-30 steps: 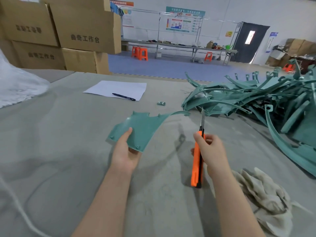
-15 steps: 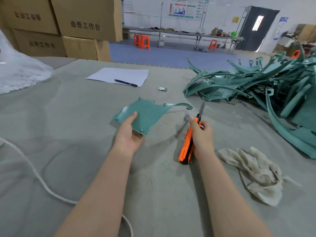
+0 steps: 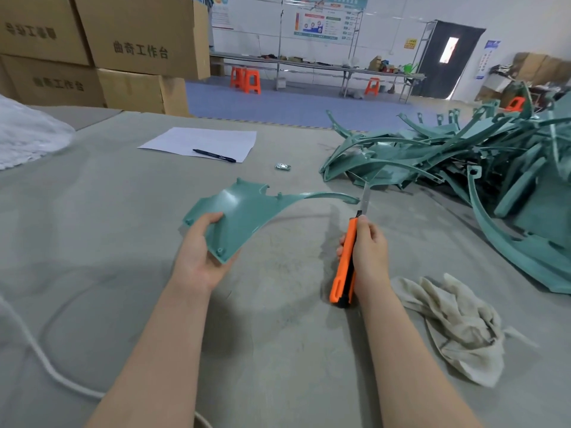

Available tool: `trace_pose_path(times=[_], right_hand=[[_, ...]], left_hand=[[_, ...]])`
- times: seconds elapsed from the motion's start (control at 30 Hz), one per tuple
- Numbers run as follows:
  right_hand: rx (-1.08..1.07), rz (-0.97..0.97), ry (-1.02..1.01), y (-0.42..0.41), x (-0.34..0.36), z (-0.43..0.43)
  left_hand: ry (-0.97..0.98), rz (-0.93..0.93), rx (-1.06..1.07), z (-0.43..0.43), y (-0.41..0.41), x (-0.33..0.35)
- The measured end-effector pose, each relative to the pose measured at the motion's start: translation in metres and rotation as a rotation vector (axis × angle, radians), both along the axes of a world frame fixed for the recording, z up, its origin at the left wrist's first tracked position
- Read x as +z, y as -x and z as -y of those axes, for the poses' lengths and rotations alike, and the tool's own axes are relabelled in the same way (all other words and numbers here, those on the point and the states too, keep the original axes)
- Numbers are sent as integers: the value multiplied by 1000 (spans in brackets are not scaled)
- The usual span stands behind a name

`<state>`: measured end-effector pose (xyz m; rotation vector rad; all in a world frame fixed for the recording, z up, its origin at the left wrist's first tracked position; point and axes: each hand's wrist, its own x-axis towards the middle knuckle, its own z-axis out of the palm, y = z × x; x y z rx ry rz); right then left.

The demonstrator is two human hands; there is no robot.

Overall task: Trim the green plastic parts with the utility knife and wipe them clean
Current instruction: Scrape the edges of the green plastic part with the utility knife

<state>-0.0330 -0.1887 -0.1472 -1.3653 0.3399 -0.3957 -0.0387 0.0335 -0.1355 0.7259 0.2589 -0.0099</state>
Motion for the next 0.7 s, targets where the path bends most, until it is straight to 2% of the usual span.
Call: trace_pose_path(times=[0.27,0.47,0.7], right_hand=[[7,4,-7,2,-1,1],[-5,28,-93,3,2,3],[21,15,-38,3,1,1]], left_hand=[[20,20,-27,-3,1,-1],[47,13,-35,-4,-1,-2],[25,-17,-45,-3,1,-1]])
